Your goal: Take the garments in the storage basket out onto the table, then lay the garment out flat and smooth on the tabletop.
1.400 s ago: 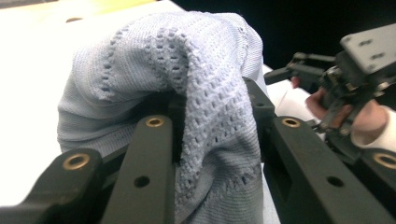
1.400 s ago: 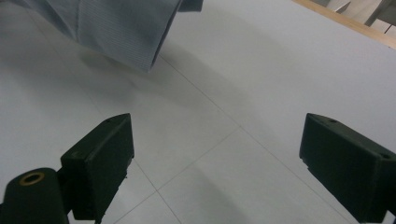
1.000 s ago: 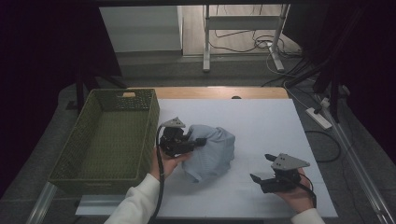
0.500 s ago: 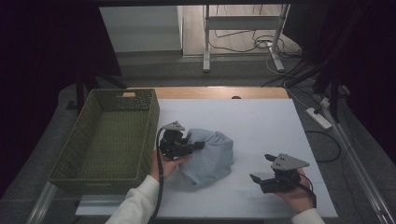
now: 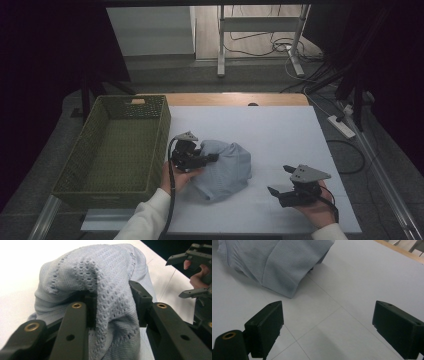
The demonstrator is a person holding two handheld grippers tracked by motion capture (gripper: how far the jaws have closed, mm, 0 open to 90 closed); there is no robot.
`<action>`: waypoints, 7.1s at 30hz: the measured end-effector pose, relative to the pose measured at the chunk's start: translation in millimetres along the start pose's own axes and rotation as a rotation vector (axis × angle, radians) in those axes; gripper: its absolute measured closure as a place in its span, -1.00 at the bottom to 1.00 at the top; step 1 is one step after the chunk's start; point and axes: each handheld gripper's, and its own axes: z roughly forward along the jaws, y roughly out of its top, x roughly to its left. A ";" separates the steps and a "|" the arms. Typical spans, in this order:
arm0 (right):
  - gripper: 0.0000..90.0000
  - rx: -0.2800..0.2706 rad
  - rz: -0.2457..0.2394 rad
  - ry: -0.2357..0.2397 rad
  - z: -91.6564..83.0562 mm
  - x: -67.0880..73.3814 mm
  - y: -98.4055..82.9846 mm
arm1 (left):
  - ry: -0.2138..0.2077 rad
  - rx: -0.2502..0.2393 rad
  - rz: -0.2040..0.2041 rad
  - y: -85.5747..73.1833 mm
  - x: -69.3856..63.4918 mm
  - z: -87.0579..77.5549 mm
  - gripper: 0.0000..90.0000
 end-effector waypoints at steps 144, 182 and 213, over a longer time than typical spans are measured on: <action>-0.60 -0.062 -0.111 0.181 55.6 64.9 65.6 | 0.181 -0.132 0.107 -15.0 -30.0 -122.1 -0.55; -0.48 0.049 -0.298 0.250 114.0 128.6 87.3 | 0.186 -0.144 0.104 -15.9 -30.1 -125.6 -0.55; 0.79 0.087 -0.291 0.200 101.3 104.7 86.9 | 0.190 -0.146 0.105 -16.4 -30.6 -126.7 -0.56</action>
